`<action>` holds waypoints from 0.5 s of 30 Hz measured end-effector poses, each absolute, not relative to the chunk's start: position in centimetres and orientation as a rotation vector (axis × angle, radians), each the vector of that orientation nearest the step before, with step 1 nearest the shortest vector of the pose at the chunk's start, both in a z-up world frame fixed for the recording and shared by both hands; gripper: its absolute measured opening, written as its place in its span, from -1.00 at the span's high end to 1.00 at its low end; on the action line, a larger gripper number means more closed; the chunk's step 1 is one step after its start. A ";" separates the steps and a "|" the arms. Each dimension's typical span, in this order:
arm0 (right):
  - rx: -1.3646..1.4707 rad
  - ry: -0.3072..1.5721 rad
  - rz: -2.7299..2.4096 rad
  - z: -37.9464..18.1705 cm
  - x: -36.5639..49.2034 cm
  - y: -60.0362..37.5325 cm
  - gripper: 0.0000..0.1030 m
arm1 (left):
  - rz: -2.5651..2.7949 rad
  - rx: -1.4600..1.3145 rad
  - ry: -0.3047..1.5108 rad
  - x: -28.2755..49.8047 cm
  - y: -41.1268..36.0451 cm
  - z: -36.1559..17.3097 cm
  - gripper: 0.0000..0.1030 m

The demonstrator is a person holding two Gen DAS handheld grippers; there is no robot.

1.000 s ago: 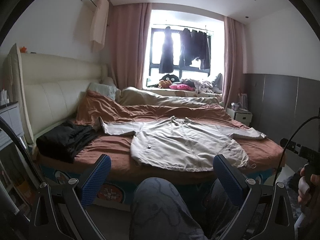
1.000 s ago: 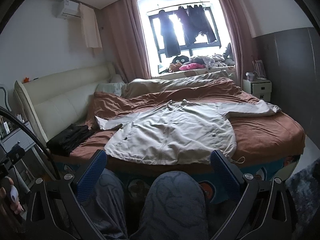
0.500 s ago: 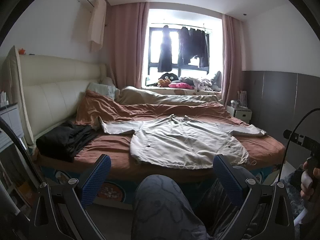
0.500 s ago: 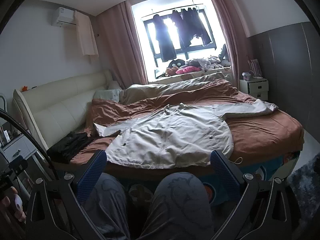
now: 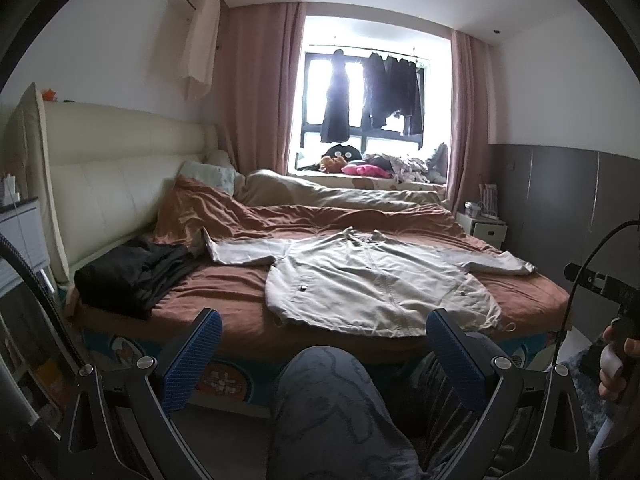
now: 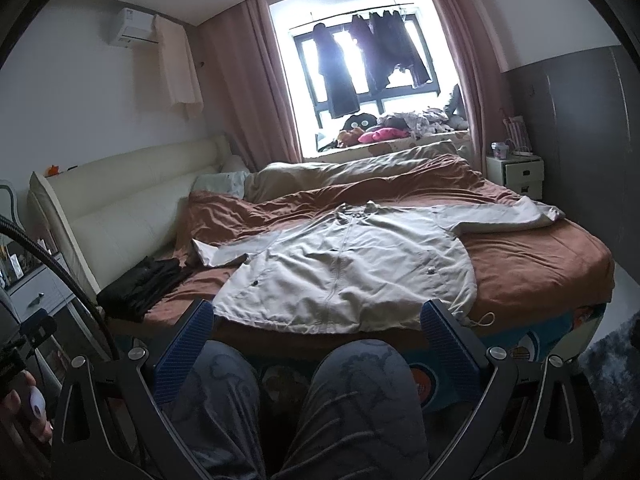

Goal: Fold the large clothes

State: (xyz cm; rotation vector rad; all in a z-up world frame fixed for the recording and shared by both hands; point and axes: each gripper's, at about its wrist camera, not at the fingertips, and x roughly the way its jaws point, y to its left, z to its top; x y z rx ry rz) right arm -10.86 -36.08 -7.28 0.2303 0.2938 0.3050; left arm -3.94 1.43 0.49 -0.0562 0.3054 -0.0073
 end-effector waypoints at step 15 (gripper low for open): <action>0.230 0.313 0.310 -7.2 -9.6 -35.6 -1.00 | 0.003 -0.076 0.317 -2.4 2.6 0.1 -0.99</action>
